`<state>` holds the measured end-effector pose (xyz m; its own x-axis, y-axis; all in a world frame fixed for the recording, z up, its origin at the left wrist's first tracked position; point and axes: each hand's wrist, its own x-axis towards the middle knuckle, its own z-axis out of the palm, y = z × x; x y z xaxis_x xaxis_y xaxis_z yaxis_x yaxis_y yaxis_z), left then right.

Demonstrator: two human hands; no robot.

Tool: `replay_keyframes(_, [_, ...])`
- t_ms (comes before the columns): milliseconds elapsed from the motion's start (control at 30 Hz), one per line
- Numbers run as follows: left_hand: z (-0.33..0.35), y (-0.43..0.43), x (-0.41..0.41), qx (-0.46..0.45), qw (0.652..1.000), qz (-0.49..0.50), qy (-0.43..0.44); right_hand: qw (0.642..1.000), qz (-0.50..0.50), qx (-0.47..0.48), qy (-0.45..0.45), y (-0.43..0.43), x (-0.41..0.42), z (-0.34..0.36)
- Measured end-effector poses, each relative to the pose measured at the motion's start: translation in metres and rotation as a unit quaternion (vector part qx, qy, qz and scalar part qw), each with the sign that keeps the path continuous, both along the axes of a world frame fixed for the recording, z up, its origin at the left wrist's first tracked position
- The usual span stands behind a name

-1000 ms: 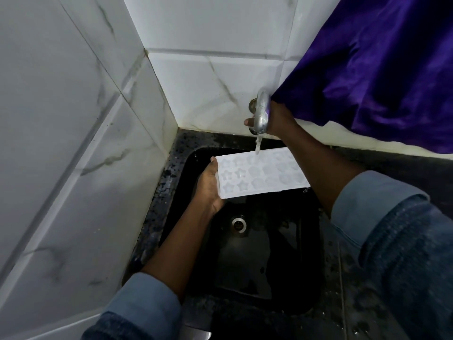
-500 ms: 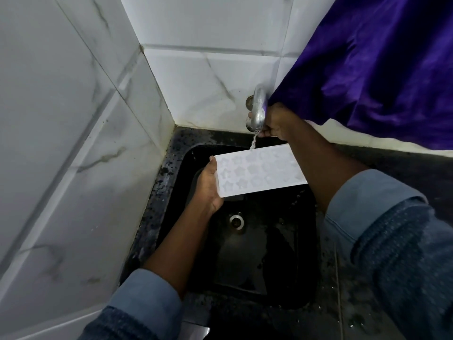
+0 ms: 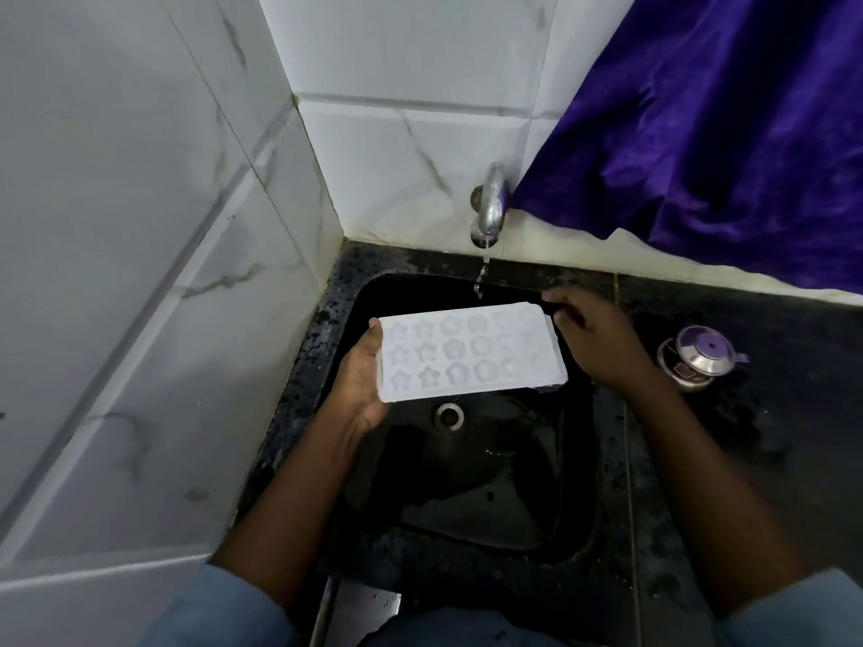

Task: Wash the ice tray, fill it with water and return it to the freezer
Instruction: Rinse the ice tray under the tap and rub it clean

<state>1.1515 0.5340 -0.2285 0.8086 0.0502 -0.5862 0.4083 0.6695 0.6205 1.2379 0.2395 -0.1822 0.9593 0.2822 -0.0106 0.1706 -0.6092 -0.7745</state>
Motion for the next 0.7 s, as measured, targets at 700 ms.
replay_keyframes(700, [-0.011,-0.037,-0.112,0.006,1.0,0.004,-0.013,0.997,0.06,-0.024,-0.032,-0.034,-0.112,-0.034])
